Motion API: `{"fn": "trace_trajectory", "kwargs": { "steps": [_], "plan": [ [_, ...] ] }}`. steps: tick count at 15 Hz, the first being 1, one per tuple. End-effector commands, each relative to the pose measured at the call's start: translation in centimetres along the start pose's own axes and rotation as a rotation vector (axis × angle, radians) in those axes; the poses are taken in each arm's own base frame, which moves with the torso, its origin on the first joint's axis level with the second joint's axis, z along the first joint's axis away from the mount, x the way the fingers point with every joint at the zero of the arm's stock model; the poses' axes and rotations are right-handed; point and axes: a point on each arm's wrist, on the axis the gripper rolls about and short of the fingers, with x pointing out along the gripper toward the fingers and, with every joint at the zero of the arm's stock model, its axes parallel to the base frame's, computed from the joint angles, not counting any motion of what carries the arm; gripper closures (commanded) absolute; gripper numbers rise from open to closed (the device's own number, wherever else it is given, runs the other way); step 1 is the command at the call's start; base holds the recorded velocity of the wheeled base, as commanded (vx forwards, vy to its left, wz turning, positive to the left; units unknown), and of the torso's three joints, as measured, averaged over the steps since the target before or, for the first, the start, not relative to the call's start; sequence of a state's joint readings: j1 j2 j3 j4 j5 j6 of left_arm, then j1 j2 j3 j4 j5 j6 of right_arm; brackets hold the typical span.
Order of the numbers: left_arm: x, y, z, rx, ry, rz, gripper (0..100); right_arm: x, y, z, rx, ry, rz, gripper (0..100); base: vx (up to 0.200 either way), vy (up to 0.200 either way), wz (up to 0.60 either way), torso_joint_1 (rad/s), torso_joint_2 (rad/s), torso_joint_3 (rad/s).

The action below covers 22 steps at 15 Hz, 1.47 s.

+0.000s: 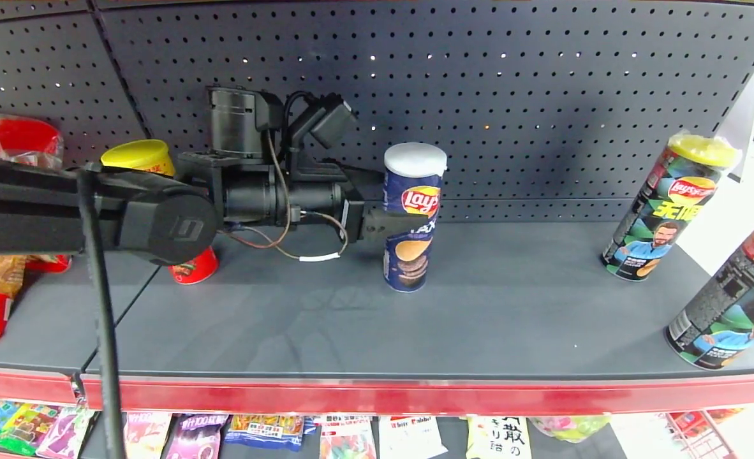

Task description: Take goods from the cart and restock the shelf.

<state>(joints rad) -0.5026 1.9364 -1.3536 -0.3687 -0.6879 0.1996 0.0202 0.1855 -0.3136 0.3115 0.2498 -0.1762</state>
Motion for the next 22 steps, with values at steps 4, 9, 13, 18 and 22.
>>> {"fn": "trace_trajectory", "kwargs": {
  "steps": [4, 9, 13, 18, 22],
  "plan": [
    [2.3, 1.1, -0.6, -0.003, 0.004, -0.010, 0, 0.1, 0.0, -0.2, 0.002, 0.008, 0.003, 100, 0.000, 0.000, 0.00, 0.000, 0.00, 0.000],
    [3.2, 1.2, -0.8, -0.018, 0.024, -0.026, 0, 0.1, 0.0, -0.3, 0.002, 0.009, 0.003, 100, 0.000, 0.000, 0.00, 0.000, 0.00, 0.000],
    [3.6, 1.2, -0.8, -0.017, 0.024, -0.031, 100, 0.1, 0.0, -0.3, 0.004, 0.009, 0.003, 100, 0.000, 0.000, 0.00, 0.000, 0.00, 0.000],
    [3.6, 0.7, -1.1, -0.024, 0.035, -0.045, 100, 0.1, 0.0, -0.3, 0.006, 0.008, 0.003, 100, 0.000, 0.000, 0.00, 0.000, 0.00, 0.000],
    [1.3, -0.7, -0.4, -0.030, 0.032, -0.085, 100, 0.0, 0.0, -0.2, 0.005, 0.005, 0.002, 100, 0.000, 0.000, 0.00, 0.000, 0.00, 0.000]
  ]
}}
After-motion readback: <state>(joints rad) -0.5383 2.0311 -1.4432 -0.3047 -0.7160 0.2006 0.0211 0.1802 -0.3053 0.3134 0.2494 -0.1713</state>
